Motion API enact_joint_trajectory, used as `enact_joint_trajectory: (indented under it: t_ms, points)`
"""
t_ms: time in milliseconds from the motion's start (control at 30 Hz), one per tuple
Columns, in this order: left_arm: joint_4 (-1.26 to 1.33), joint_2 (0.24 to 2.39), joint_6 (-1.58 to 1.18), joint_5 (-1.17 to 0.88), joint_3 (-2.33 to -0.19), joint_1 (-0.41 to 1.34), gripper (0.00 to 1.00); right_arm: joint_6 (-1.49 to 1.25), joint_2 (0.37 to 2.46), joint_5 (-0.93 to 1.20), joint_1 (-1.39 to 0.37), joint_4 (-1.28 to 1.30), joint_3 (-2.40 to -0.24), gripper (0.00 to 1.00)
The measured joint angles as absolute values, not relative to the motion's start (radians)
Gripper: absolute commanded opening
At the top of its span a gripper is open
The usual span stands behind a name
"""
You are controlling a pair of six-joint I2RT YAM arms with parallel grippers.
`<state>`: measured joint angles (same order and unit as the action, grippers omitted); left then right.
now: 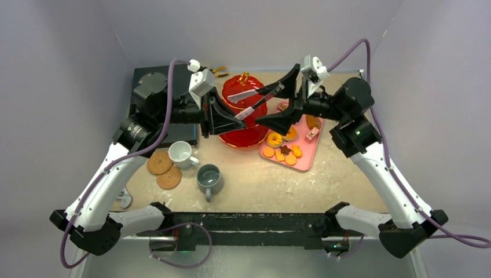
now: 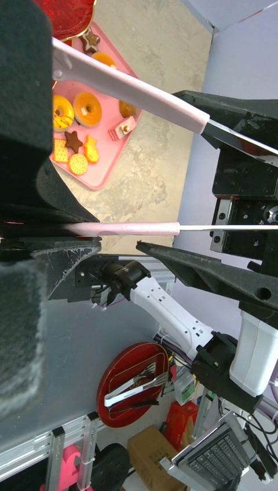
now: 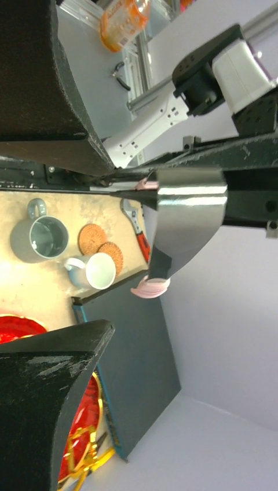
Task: Serve the afternoon tea
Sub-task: Pick up the clamp from the tray.
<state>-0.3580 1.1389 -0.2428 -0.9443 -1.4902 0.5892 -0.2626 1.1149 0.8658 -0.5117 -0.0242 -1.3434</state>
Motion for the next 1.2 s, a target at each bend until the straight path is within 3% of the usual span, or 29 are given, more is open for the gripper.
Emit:
enact_joint_trajectory:
  t_ms: [367, 900, 1200]
  points:
    - [-0.334, 1.161, -0.263, -0.953, -1.490, 0.574, 0.00, -0.383, 1.172, 1.039, -0.508, -0.300, -1.339, 0.99]
    - [-0.302, 1.168, -0.277, -0.962, -1.490, 0.571, 0.00, -0.465, 1.221, 1.029, -0.522, -0.418, -1.336, 0.99]
    - [-0.307, 1.179, -0.267, -0.949, -1.490, 0.572, 0.00, -0.468, 1.266, 0.947, -0.556, -0.375, -1.363, 0.87]
